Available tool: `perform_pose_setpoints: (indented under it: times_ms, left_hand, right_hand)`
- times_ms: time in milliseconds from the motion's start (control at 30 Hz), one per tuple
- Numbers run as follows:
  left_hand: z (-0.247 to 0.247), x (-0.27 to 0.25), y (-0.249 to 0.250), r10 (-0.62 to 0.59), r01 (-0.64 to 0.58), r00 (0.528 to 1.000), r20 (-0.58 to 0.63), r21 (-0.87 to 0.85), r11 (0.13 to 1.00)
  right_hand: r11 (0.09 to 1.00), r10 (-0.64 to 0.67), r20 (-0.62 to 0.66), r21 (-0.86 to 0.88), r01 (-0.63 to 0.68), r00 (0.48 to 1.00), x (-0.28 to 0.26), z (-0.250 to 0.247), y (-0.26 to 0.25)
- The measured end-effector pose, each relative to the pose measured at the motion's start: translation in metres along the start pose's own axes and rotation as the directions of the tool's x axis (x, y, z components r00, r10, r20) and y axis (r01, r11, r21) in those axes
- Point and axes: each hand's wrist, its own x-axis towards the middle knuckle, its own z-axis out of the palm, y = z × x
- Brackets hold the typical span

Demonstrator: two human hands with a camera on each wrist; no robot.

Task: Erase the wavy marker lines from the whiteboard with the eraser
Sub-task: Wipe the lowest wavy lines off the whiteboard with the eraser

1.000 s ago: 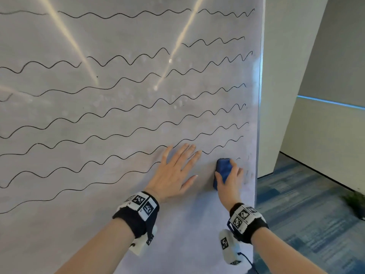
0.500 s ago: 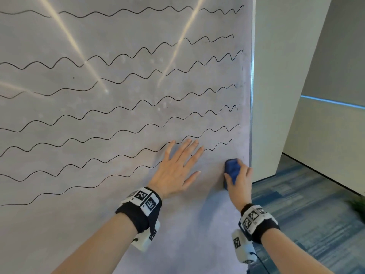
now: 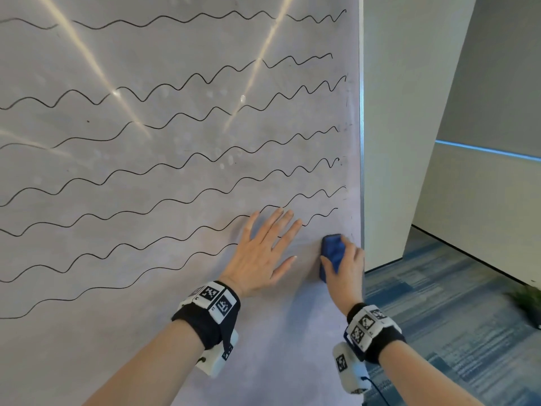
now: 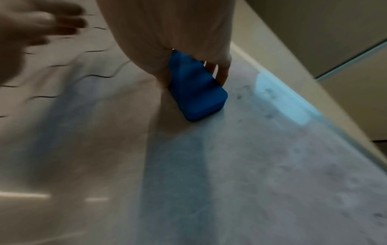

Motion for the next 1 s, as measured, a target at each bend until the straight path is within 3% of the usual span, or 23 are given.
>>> perform_pose_setpoints:
  times_ms: [100,200,367,500,633,700,767,900,1000]
  left_hand:
    - [0.0,0.002,-0.002,-0.009,0.009,1.0,0.007,0.0,1.0]
    - [-0.005,0.002,-0.006,-0.019,0.019,1.0,-0.01,-0.001,1.0]
    - [-0.012,-0.009,-0.017,-0.034,0.034,0.999,-0.015,0.032,0.999]
    - [-0.014,-0.015,-0.021,-0.042,0.043,0.999,-0.028,0.039,0.998]
    - [-0.015,-0.012,-0.02,-0.041,0.042,0.999,-0.036,0.041,0.998]
    - [-0.016,-0.009,-0.019,-0.037,0.039,0.999,-0.035,0.045,0.998]
    - [-0.016,-0.009,-0.019,-0.033,0.035,0.999,-0.038,0.047,0.998]
    - [-0.016,-0.013,-0.021,-0.031,0.033,0.999,-0.041,0.051,0.998]
    - [-0.013,-0.012,-0.021,-0.027,0.029,0.999,-0.045,0.048,0.998]
  right_hand:
    - [0.987,-0.155,0.075,0.05,0.152,0.985,-0.01,0.015,-0.029]
    - [0.971,-0.24,0.046,0.013,0.24,0.97,0.007,0.009,-0.033]
    - [0.991,-0.127,-0.041,0.027,0.128,0.991,0.056,-0.014,-0.026]
    - [0.996,0.019,-0.111,0.091,-0.009,0.994,0.053,-0.003,-0.038]
    - [0.986,-0.138,-0.005,-0.093,0.137,0.99,0.021,0.008,-0.044]
    - [0.977,-0.203,0.066,-0.05,0.206,0.977,0.023,0.0,-0.035]
    - [0.987,-0.159,0.059,-0.004,0.16,0.986,0.037,-0.01,-0.023]
    - [0.994,0.091,-0.073,0.074,-0.086,0.993,0.062,-0.019,-0.021]
    - [1.0,0.024,-0.07,0.013,-0.023,0.997,0.045,-0.007,-0.038]
